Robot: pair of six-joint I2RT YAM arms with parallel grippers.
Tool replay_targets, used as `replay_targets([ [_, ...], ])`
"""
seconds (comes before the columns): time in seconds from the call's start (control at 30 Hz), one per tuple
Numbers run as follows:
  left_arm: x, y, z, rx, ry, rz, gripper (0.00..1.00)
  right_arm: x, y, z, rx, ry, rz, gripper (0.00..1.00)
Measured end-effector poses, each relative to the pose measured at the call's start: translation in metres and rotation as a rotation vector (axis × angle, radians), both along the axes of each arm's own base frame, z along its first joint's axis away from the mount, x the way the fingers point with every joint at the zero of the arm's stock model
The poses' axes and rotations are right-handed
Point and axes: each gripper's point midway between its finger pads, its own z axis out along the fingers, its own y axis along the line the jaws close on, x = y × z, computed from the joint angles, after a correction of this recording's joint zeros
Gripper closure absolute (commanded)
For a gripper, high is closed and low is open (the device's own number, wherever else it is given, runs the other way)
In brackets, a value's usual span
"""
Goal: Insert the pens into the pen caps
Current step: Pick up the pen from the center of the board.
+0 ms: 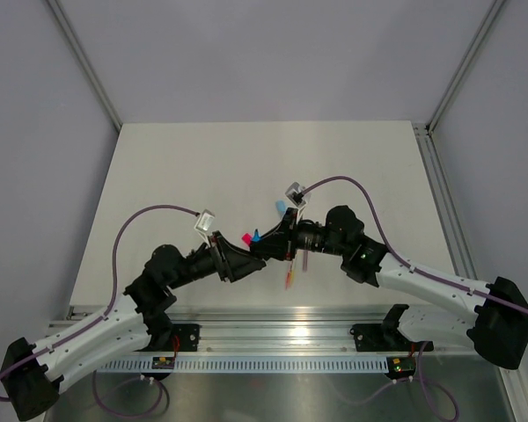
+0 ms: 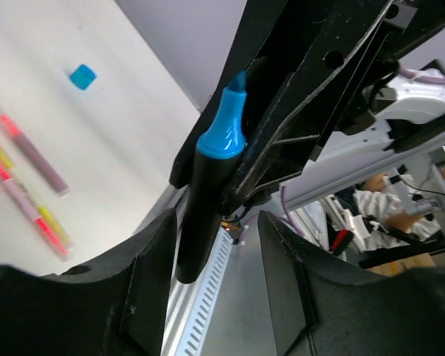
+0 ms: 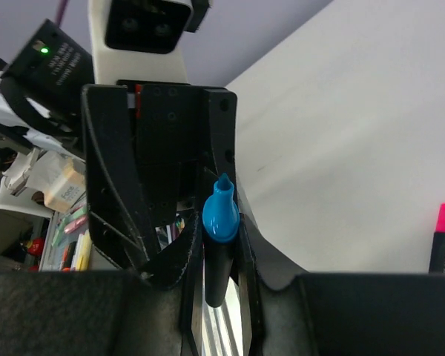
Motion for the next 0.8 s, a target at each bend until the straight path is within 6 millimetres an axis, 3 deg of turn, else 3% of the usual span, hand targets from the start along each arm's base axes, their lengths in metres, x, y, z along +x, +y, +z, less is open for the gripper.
replay_targets([
  [0.13,-0.007,0.000,0.007,-0.037,-0.004,-0.033,0.61,-0.008,-0.002,0.016,0.048,-0.020,0.031,1.00],
  [0.4,-0.015,0.000,0.015,-0.070,-0.029,-0.073,0.99,-0.014,0.001,0.026,0.093,-0.001,0.068,1.00],
  [0.53,-0.017,0.003,0.018,-0.076,-0.045,-0.071,1.00,-0.015,0.002,0.028,0.107,0.009,0.074,1.00],
  [0.57,-0.018,0.003,0.019,-0.077,-0.051,-0.069,1.00,-0.016,0.002,0.029,0.109,0.011,0.074,0.95],
  [0.6,-0.018,0.005,0.019,-0.076,-0.059,-0.063,1.00,-0.016,0.002,0.029,0.109,0.015,0.074,0.72],
  [0.67,-0.016,0.008,0.018,-0.062,-0.070,-0.044,1.00,-0.016,0.001,0.028,0.104,0.024,0.073,0.52],
  [0.73,-0.011,0.010,0.013,-0.017,-0.075,-0.011,1.00,-0.017,-0.002,0.024,0.082,0.032,0.068,0.39],
  [0.8,-0.003,0.010,0.015,0.019,-0.091,0.021,1.00,-0.018,-0.006,0.022,0.061,0.037,0.056,0.35],
])
